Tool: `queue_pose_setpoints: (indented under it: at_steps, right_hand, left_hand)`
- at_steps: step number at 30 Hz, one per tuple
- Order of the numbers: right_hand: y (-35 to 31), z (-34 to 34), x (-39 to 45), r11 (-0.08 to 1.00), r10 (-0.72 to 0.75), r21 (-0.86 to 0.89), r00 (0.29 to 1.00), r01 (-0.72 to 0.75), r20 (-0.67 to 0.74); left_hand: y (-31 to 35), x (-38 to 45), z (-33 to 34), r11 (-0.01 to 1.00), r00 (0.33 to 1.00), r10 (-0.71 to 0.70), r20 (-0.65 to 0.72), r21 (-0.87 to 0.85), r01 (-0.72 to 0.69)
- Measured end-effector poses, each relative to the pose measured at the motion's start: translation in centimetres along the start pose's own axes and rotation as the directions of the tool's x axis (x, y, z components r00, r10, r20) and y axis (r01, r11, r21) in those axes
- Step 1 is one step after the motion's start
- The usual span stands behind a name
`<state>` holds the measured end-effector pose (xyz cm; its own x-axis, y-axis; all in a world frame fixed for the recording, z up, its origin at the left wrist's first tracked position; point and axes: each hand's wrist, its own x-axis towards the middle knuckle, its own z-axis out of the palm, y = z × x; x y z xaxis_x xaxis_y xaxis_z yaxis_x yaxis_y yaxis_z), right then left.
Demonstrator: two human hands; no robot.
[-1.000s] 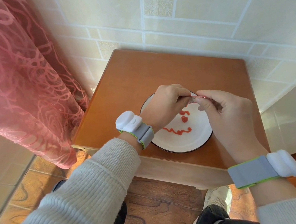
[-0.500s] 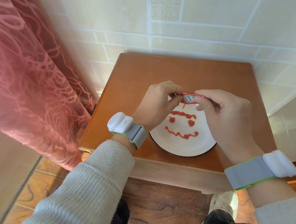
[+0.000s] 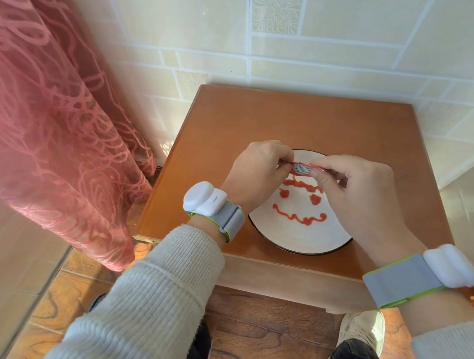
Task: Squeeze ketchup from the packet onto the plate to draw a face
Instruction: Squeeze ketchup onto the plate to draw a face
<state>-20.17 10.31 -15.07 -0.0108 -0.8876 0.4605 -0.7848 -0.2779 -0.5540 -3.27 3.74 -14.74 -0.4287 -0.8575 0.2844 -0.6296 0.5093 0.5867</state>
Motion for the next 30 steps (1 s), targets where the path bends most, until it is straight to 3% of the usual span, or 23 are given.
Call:
queue_pose_setpoints:
  at_steps: [9, 19, 26, 30]
  right_hand:
    - [0.0, -0.2, 0.1, 0.999, -0.009, -0.047, 0.999, 0.008, -0.034]
    - [-0.6, -0.6, 0.3, 0.999, -0.032, -0.010, 0.986, 0.031, -0.165]
    - [-0.7, -0.6, 0.4, 1.000, 0.001, 0.011, 1.000, -0.001, -0.028]
    - [-0.5, -0.6, 0.5, 1.000, -0.006, 0.028, 0.999, 0.006, -0.032]
  left_hand:
    - [0.1, -0.1, 0.1, 1.000, 1.000, 0.009, -0.005, 0.002, -0.009]
    - [0.9, -0.1, -0.7, 0.994, 0.983, 0.074, -0.165, -0.064, -0.086]
    - [1.0, -0.2, -1.3, 0.989, 0.983, 0.126, -0.134, -0.064, -0.135]
    - [0.3, -0.3, -1.8, 0.992, 0.986, 0.111, -0.124, -0.041, -0.116]
